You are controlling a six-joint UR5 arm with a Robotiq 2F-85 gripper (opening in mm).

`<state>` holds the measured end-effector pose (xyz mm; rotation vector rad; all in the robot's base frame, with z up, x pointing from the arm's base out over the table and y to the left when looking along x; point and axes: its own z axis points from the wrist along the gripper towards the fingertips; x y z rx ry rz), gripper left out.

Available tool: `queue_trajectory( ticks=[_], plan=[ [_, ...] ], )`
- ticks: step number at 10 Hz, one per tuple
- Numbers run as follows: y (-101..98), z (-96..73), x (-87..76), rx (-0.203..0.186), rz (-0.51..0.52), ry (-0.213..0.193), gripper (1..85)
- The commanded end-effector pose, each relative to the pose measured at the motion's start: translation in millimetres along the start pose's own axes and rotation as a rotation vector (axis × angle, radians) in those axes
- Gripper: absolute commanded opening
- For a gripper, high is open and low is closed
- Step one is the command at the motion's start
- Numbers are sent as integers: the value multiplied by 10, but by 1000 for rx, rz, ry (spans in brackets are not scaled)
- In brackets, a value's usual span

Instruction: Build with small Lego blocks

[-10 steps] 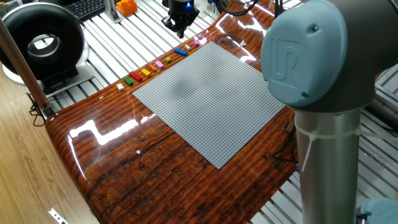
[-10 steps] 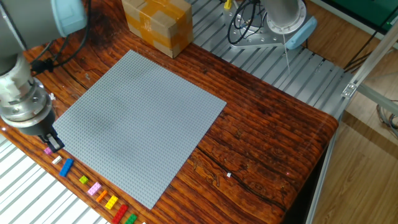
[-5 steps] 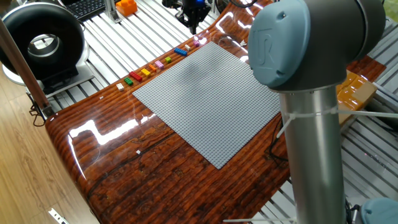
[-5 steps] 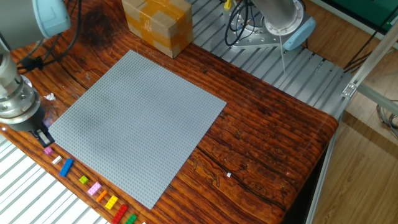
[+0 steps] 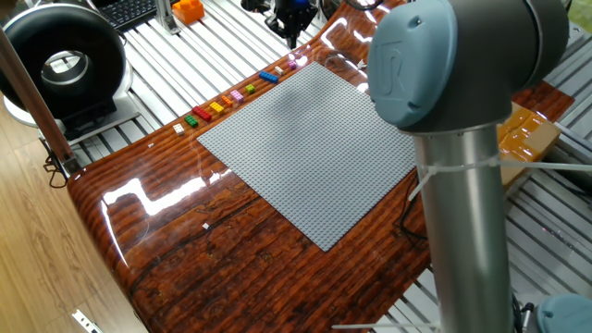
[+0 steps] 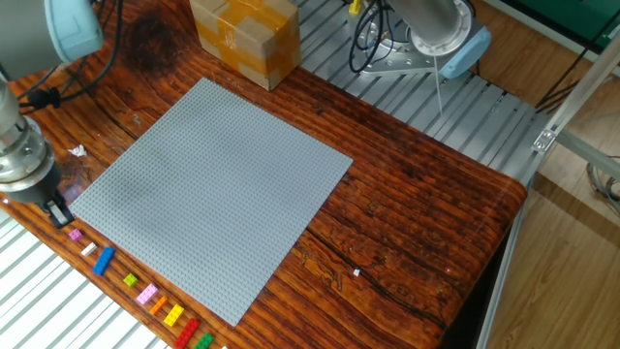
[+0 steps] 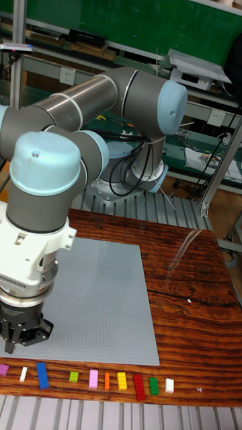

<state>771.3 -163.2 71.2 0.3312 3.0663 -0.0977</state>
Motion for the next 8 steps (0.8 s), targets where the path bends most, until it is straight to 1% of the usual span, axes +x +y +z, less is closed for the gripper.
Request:
queue_trajectory(
  ticks=[1,2,3,4,5,6,7,8],
  plan=[
    [-70,-22,8,-2,25,17,10],
    [52,-51,24,-33,49,37,10],
    [62,-87,55,-22,59,54,10],
    [128,-88,79,-52,19,60,10],
    [215,-30,53,-93,-9,54,10],
    [191,41,-43,-88,-33,19,13],
    [180,64,-68,-83,-28,12,33],
    [154,76,-81,-83,-36,6,33]
  ],
)
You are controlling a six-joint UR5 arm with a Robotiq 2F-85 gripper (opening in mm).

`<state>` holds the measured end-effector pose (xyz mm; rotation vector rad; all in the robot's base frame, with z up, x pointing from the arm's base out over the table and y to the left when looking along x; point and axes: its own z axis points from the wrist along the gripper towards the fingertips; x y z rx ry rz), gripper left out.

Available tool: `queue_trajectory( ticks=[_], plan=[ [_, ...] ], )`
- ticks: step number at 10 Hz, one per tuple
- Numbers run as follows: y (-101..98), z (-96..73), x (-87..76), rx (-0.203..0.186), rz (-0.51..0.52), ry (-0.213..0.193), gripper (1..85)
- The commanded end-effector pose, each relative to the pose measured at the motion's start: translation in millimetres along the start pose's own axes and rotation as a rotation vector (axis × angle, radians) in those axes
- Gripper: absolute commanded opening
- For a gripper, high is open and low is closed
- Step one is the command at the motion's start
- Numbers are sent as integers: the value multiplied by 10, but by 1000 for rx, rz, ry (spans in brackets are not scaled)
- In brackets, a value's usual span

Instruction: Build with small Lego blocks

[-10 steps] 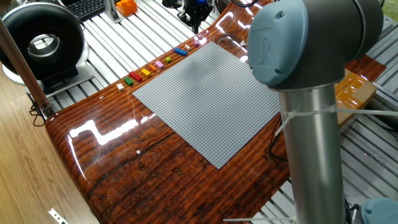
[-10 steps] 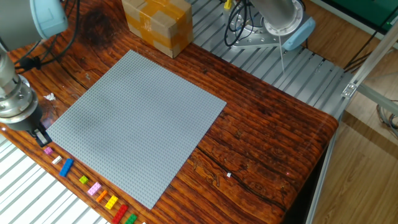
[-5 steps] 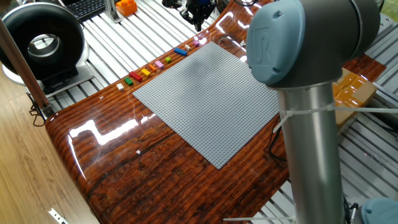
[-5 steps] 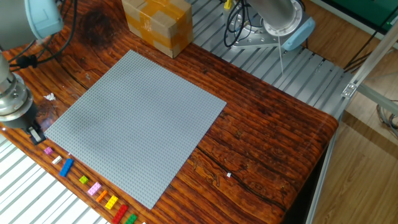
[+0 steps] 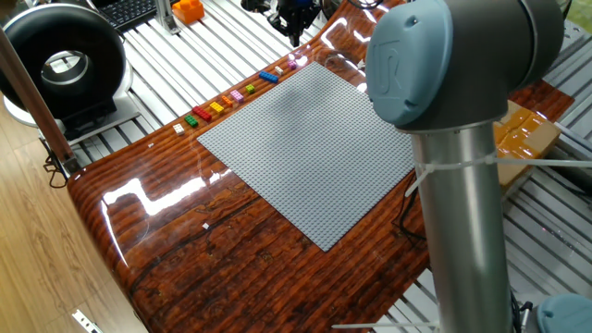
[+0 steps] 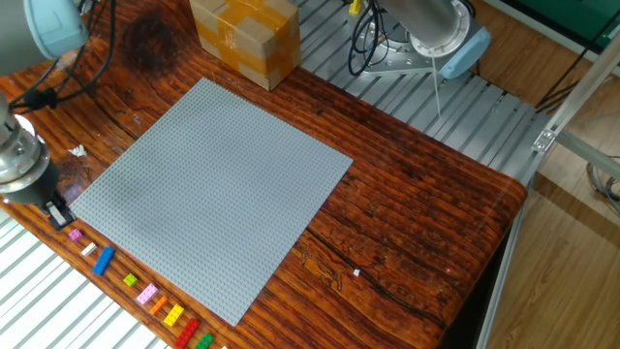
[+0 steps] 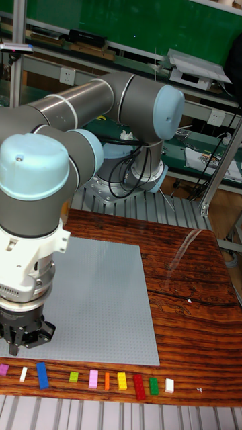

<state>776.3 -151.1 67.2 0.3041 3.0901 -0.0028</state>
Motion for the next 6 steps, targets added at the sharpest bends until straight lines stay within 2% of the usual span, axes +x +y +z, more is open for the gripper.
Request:
queue_trajectory(
  ticks=[1,2,6],
  plan=[
    [45,63,-65,-40,-41,-22,43],
    [-38,85,-31,-11,-74,-9,100],
    [-133,166,52,-2,-139,10,227]
  ],
)
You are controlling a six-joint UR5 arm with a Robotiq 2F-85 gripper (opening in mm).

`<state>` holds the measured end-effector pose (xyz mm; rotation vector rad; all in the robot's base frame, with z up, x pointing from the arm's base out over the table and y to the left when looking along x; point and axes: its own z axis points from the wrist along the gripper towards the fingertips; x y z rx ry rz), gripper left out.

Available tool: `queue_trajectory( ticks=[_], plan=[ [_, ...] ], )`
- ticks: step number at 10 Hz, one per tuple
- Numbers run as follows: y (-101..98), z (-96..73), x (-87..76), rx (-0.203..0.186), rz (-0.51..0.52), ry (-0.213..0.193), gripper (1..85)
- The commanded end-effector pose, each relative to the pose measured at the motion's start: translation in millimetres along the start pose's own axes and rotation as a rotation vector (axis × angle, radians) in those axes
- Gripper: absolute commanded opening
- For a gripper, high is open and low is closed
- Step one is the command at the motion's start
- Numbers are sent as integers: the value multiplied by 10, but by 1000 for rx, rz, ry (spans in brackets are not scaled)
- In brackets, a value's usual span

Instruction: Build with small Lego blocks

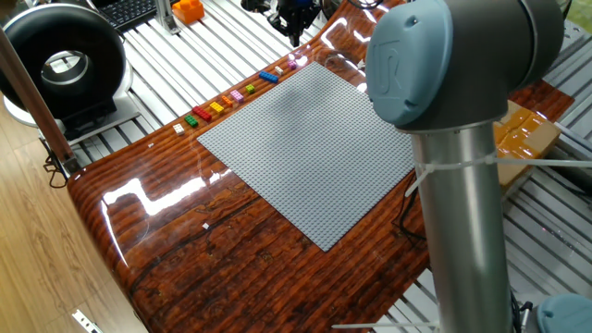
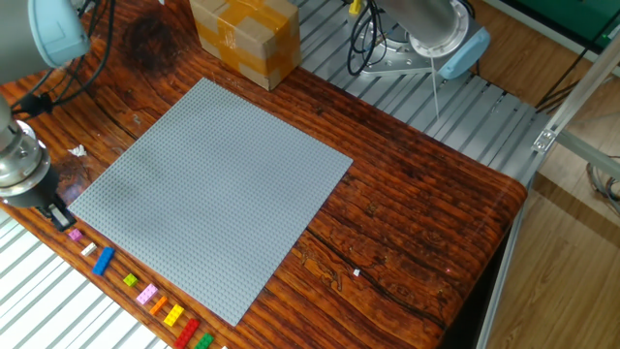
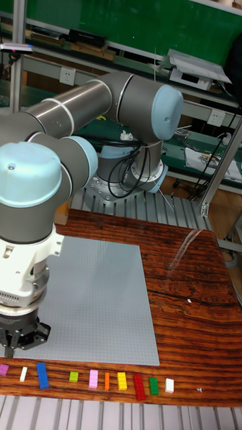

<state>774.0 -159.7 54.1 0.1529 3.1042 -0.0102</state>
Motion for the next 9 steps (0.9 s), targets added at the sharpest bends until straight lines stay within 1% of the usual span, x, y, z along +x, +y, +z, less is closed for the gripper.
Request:
queue_trajectory(
  ticks=[1,2,3,5,6,7,9],
  plan=[
    [-48,41,72,-9,-67,9,283],
    [-28,48,84,-21,-80,7,327],
    [-24,49,57,-25,-102,-7,337],
    [6,50,-26,-40,-141,-48,383],
    [-6,51,-41,-37,-145,-57,390],
    [-52,70,-49,-21,-146,-62,380],
    [-52,175,-87,-26,-160,-84,370]
  ],
)
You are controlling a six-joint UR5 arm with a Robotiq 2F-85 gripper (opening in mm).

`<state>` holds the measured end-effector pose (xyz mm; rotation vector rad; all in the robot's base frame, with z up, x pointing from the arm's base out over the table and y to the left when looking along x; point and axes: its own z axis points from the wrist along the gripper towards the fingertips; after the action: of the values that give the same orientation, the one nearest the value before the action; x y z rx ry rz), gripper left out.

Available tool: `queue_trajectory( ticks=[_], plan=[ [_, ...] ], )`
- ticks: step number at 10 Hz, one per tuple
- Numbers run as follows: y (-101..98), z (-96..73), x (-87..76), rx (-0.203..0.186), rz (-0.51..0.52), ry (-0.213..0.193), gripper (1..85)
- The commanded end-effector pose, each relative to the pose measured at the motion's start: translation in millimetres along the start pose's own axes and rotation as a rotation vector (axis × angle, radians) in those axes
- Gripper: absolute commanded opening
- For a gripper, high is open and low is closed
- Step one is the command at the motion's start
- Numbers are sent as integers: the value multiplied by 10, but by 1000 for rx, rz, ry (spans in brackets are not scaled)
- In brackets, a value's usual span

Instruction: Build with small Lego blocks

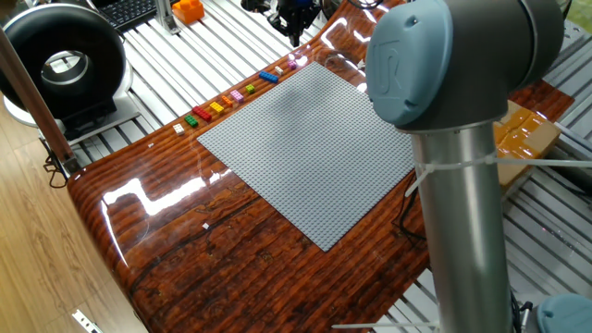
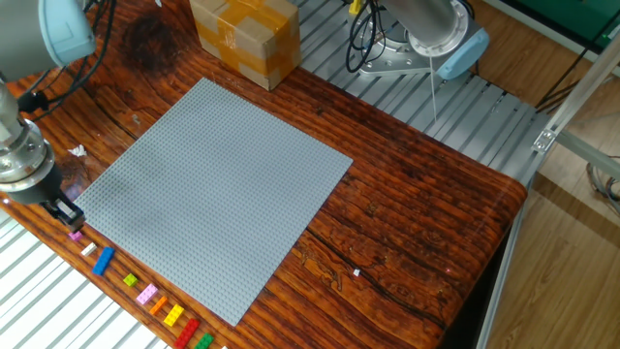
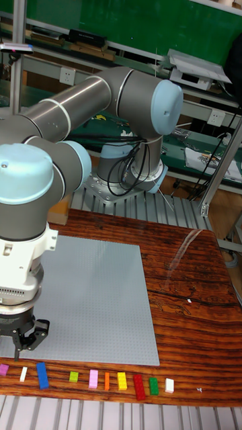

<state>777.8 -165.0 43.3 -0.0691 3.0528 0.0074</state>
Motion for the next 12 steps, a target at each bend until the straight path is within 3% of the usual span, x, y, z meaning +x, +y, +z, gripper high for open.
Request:
queue_trajectory(
  ticks=[1,8,12],
  plan=[
    [-14,100,-41,-8,-17,-30,367],
    [32,260,-59,-30,-20,-49,337],
    [10,316,-59,-22,-21,-55,320]
  ],
)
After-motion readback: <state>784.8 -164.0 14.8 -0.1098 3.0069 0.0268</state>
